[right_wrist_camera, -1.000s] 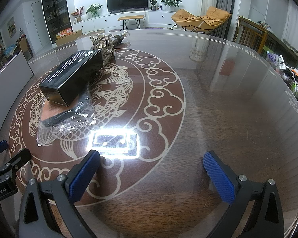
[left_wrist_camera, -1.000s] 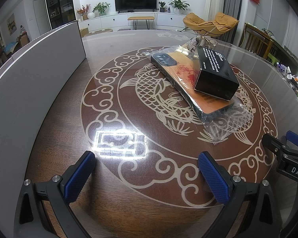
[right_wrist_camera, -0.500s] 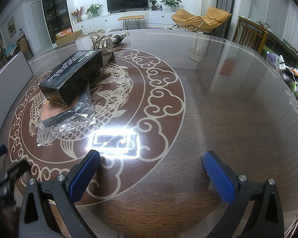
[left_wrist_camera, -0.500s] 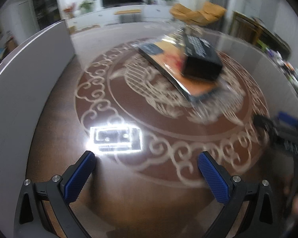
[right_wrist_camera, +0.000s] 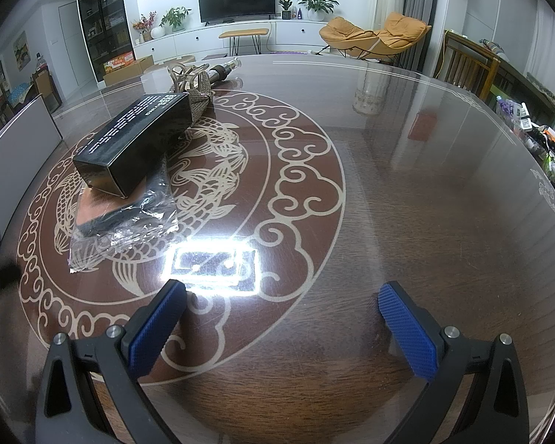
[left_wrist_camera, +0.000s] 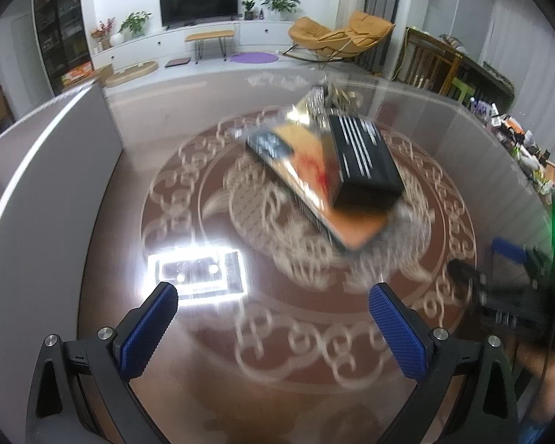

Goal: Organize objects
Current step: 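Move the left tool toward the black box on the orange packet, then grasp the black box with the left tool while the right tool grasps the orange phone-case packet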

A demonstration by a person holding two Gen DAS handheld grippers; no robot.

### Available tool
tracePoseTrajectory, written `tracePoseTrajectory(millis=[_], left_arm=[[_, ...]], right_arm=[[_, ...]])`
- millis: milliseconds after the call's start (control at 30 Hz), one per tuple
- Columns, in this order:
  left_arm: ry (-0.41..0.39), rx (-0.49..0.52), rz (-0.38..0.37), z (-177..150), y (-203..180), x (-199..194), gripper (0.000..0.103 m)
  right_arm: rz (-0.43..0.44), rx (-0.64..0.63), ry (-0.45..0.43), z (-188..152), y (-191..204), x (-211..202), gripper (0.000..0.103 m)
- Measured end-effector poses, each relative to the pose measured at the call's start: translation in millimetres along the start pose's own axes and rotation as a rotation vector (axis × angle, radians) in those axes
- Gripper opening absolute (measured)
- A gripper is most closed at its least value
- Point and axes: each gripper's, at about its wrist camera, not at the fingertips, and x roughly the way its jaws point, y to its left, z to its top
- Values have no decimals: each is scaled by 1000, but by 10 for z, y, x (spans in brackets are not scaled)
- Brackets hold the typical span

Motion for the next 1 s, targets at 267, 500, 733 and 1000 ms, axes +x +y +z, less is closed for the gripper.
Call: tracePoseTrajectory(millis=[267, 500, 733, 1000], left_arm=[[23, 31, -65, 233, 117, 107, 103], [-19, -45, -102, 766, -232, 337, 103], [108, 187, 46, 967, -982, 949, 57], [-18, 12, -13, 508, -368, 288, 57]], right_arm=[[0, 0, 0, 1, -1, 0, 103], [0, 0, 0, 0, 0, 1, 103], [0, 0, 0, 2, -3, -1, 103], [71, -43, 31, 38, -25, 8, 103]])
